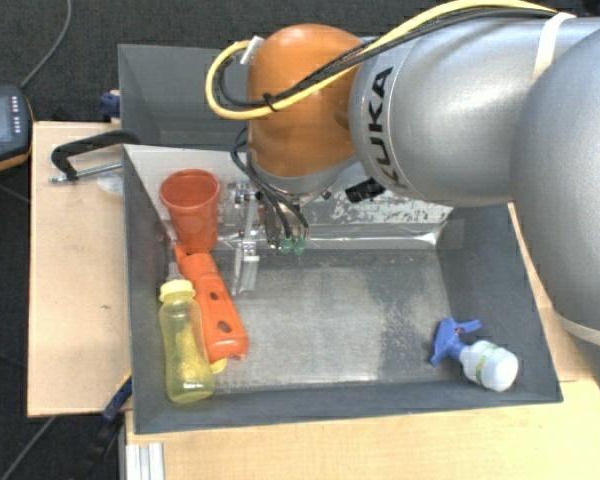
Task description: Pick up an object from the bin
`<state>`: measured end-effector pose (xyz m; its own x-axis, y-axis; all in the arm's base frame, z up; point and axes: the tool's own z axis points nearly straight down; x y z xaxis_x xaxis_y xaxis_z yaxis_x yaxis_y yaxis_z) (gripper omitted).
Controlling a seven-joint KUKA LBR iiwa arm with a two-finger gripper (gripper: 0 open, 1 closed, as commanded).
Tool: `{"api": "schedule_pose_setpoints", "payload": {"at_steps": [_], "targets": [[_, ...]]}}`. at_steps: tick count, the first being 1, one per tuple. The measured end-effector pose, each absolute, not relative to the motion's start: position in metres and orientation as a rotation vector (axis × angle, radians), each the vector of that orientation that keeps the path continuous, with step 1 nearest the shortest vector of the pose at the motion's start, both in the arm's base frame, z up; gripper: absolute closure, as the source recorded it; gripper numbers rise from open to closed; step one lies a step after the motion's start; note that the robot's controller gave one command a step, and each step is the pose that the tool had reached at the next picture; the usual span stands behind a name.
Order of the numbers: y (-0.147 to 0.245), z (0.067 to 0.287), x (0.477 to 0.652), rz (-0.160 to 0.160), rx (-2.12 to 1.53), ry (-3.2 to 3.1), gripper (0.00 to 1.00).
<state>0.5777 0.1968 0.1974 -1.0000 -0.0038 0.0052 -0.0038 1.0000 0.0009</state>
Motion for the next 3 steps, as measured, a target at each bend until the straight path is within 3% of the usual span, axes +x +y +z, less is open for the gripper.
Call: {"api": "schedule_pose_setpoints", "payload": {"at_steps": [1,2,3], "targets": [[0.196,0.203,0.579,-0.004,0.002,-3.145,0.0],[0.21,0.125,0.53,-0.005,-0.148,-3.139,0.0],[0.215,0.093,0.516,0.001,-0.063,-3.137,0.0]]}}
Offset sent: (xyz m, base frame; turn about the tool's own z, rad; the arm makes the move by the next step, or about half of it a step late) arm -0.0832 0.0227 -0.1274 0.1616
